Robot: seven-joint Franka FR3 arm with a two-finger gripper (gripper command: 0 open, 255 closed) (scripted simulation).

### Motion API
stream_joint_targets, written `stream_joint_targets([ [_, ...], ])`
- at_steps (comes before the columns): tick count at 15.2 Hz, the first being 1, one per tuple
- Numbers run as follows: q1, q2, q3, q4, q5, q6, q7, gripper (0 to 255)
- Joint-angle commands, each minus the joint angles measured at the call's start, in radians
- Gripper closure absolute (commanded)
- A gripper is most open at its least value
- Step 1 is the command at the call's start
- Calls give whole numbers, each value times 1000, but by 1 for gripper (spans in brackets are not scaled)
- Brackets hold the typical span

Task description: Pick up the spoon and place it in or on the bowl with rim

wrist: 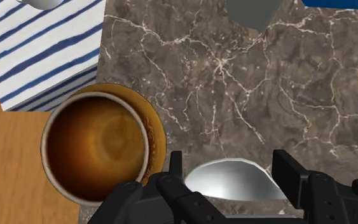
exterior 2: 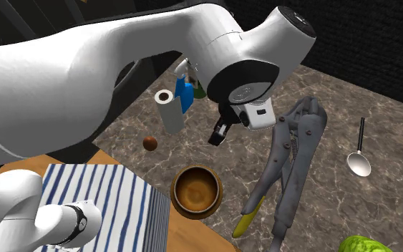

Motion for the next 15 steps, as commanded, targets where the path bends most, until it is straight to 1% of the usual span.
stream_joint_targets([
  [1, -28, -69, -10, -84, 12, 14, -37, 255],
  [4, -66, -171, -31, -210, 26, 38, -98, 255],
  [8, -109, -295, -67, -353, 34, 55, -182, 255],
  [15, -173, -481, -149, -548, 16, 62, -332, 255],
])
